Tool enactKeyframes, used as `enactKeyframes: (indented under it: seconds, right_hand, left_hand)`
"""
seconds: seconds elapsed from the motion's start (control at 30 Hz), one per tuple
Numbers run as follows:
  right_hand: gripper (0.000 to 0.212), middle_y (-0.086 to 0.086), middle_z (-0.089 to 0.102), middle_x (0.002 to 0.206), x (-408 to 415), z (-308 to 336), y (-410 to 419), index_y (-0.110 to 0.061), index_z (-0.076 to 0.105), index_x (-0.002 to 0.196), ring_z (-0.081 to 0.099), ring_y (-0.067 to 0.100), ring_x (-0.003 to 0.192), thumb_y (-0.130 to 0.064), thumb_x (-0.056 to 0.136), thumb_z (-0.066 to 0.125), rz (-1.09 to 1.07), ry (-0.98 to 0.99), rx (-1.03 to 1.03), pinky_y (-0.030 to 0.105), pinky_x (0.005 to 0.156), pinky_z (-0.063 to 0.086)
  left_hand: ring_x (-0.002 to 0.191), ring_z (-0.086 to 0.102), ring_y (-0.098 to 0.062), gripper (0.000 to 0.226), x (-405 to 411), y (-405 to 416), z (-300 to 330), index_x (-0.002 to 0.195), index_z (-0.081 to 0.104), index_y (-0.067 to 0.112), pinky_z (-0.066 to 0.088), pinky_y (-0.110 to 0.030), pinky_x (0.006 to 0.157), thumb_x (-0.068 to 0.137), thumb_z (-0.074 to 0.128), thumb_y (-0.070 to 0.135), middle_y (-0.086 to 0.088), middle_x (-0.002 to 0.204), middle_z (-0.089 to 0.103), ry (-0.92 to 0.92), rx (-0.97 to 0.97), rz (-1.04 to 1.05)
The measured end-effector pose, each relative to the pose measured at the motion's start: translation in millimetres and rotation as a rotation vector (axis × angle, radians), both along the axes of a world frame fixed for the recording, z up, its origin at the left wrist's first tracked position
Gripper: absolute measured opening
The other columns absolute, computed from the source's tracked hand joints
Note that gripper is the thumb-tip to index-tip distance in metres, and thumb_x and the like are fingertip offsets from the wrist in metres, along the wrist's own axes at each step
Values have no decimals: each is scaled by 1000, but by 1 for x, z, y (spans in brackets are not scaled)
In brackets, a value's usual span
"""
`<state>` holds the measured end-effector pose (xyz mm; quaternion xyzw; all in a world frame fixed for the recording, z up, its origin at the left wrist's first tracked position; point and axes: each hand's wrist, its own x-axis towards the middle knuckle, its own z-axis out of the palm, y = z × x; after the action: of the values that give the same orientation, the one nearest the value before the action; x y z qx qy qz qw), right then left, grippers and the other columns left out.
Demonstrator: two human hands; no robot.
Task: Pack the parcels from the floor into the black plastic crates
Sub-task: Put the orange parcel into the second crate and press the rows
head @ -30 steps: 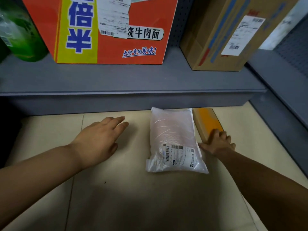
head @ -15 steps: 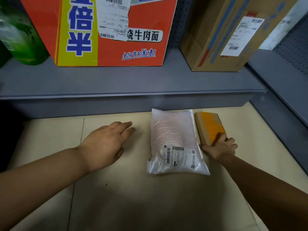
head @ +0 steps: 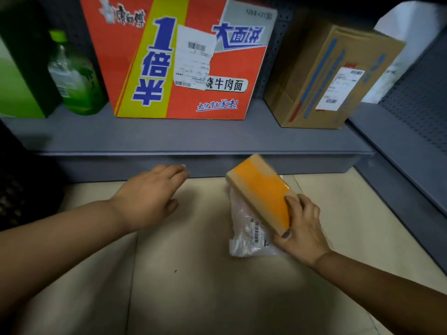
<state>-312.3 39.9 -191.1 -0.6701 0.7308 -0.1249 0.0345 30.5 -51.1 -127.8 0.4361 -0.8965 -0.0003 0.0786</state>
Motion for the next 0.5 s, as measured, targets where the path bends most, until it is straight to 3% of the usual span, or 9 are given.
enactKeyframes:
  seconds: [0.13,0.27,0.4,0.5]
  right_hand:
    - [103,3,21,144,67,20,-4,-33,14,141,26,24,128,-70,57,60,279,5,5,40,98,40]
    - [102,1,30,145,127,27,-13,-29,24,142,37,23,126,-68,59,70,495,10,-115,40,96,40]
    - [99,6,30,146,172,38,-22,-22,29,140,32,23,129,-66,62,70,628,-2,-213,40,95,36]
    - [105,9,20,152,195,42,-28,-22,21,143,28,28,135,-64,60,72,627,-35,-222,42,99,32]
  left_hand:
    - [136,29,-16,59,23,4,14,146,28,24,32,-29,104,93,49,39,3,149,34,131,145,199]
    - [125,43,-24,47,59,3,24,136,42,20,39,-36,100,92,52,34,-5,136,51,326,244,343]
    - [102,57,-29,20,92,7,38,109,55,12,45,-35,86,93,53,24,-11,108,62,498,372,495]
    - [97,61,-27,20,122,10,48,109,60,10,49,-38,89,90,60,15,-11,104,65,686,459,571]
